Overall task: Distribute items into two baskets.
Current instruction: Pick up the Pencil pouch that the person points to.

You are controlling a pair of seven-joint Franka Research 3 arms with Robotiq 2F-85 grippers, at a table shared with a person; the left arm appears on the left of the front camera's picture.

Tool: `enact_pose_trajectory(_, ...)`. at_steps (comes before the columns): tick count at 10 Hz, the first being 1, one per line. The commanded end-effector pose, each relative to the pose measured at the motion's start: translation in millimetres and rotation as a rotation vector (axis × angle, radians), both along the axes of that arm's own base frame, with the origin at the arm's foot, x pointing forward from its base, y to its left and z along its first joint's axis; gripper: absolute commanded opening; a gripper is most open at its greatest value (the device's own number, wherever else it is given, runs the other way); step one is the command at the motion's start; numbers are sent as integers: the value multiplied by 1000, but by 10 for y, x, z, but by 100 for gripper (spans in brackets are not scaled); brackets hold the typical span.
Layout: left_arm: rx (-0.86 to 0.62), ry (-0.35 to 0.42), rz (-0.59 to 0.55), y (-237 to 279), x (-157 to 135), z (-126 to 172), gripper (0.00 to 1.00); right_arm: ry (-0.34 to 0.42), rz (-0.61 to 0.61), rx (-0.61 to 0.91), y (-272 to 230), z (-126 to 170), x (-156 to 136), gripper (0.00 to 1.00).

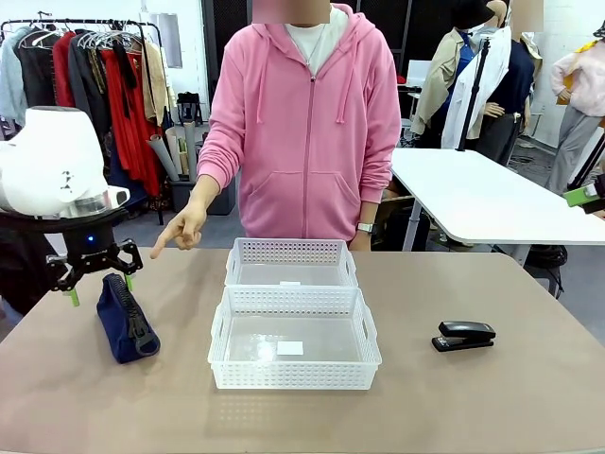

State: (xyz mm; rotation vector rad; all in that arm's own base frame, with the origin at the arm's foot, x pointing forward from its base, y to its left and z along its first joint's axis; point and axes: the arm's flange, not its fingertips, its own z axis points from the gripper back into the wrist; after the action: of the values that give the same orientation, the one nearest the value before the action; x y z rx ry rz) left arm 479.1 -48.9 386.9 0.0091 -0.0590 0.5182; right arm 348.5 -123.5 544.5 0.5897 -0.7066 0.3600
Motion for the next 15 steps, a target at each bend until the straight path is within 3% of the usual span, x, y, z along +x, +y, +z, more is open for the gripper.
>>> enact_pose_trajectory(1,-36,-26,4,18,47,-81,100,-18,12,23,3,3,8,100)
enact_pose_trajectory(2,-14,-66,5,18,65,-138,100,-18,12,23,3,3,8,100)
enact_pose_trajectory(10,-100,24,-55,16,80,-415,100,-18,12,23,3,3,8,100)
enact_pose_trajectory(15,-70,22,-28,-20,91,-420,100,-18,12,23,3,3,8,100)
